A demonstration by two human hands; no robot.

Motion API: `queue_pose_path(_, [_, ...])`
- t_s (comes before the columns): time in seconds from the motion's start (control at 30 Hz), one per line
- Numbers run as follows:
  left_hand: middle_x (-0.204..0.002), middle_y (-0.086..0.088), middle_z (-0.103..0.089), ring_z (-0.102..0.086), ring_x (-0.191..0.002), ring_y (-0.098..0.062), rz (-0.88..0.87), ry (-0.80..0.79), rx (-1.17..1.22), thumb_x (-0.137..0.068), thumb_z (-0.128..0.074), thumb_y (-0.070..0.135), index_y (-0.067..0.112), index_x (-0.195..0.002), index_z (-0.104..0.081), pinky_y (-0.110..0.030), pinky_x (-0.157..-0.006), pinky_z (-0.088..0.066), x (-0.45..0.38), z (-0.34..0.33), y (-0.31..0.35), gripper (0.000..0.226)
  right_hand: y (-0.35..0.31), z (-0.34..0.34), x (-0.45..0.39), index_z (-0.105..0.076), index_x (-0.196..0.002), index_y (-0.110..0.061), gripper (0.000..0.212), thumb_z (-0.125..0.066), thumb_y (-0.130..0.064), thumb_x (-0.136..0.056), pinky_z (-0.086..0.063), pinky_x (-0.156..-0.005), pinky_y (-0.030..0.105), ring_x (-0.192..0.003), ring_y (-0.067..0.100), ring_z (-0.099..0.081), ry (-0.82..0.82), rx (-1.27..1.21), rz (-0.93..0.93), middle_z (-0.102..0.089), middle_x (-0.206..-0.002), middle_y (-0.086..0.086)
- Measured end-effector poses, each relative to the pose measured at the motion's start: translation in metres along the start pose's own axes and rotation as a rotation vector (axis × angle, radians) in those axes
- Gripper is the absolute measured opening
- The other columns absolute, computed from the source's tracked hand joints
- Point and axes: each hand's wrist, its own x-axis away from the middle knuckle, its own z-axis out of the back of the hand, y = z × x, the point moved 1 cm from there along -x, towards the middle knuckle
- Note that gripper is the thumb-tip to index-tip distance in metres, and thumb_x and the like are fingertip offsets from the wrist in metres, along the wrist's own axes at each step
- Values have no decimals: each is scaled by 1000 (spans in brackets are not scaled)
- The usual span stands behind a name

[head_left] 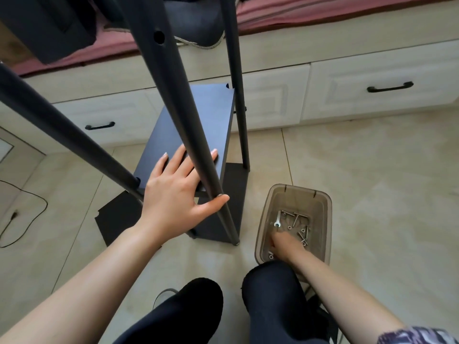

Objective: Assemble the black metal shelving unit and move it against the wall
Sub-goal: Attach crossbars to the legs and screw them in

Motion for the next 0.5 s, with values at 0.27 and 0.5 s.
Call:
queue_pose_path(0.27, [-162, 7, -31, -24, -152, -23, 16, -29, 8, -88, -32, 80, 34, -157, -29, -52, -123, -19, -1, 2, 1, 83, 0, 24, 25, -62, -106, -9, 19, -48, -7, -94, -48, -78, 32, -97, 30, -64, 200, -298, 56, -68, -103, 13])
queue_pose_path(0.5, [-164, 10, -26, -17, -155, -22, 21, -72, 7, -86, -23, 84, 39, -158, -21, -50, -124, -13, 0, 2, 0, 85, -23, 50, 67, -63, -102, -18, 8, -62, -24, -96, -50, -78, 26, -86, 10, -61, 467, -440, 289, -66, -95, -6])
